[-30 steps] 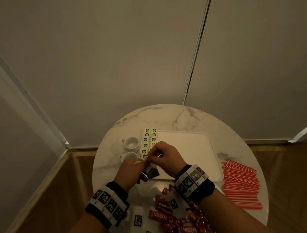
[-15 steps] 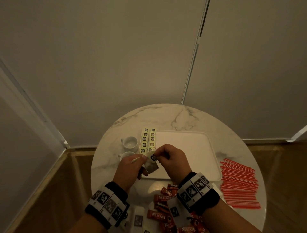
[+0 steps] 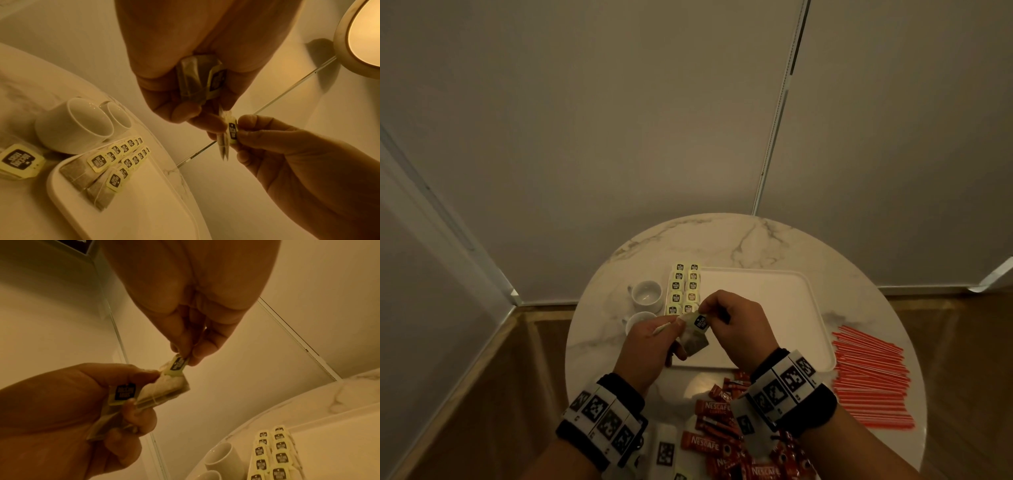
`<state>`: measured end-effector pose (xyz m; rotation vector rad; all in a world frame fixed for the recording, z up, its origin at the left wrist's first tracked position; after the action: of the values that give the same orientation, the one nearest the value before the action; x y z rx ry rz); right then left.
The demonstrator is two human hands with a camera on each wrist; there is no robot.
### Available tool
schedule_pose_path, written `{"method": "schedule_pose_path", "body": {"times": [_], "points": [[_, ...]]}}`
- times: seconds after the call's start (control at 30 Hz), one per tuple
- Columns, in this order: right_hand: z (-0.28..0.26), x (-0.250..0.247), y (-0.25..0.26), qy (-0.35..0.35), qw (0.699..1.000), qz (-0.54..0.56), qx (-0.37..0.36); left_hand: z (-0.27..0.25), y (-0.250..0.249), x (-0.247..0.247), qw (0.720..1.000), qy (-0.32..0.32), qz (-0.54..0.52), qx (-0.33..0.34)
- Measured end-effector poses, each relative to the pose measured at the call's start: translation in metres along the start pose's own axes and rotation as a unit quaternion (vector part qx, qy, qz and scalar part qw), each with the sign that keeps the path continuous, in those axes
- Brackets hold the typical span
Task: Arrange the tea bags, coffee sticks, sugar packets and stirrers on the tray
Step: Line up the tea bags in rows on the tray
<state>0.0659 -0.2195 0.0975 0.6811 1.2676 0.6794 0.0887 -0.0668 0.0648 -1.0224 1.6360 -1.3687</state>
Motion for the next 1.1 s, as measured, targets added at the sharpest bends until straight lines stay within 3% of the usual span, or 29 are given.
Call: {"method": "schedule_pose_path", "body": {"times": [0.7, 1.1], "points": [[0.004, -0.004, 0.011, 0.047, 0.992, -0.107, -0.038, 0.003, 0.001, 0.004, 1.0, 0.001, -0.015, -0.02], [0.005, 0.001, 0.002, 0.025, 0.999, -0.046, 0.0, 0.003, -0.002, 0.004, 1.0, 0.007, -0.019, -0.013]]}}
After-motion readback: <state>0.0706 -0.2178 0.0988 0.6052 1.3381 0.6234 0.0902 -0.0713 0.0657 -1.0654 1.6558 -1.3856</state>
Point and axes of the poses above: each hand's wrist, its own z-axis towards the middle knuckle, its own x-axis out of the palm, y = z × x, the point moved 5 cm from there along z, towards the middle knuckle, and after that the axes turned 5 degrees about y, right-handed, at the moved point
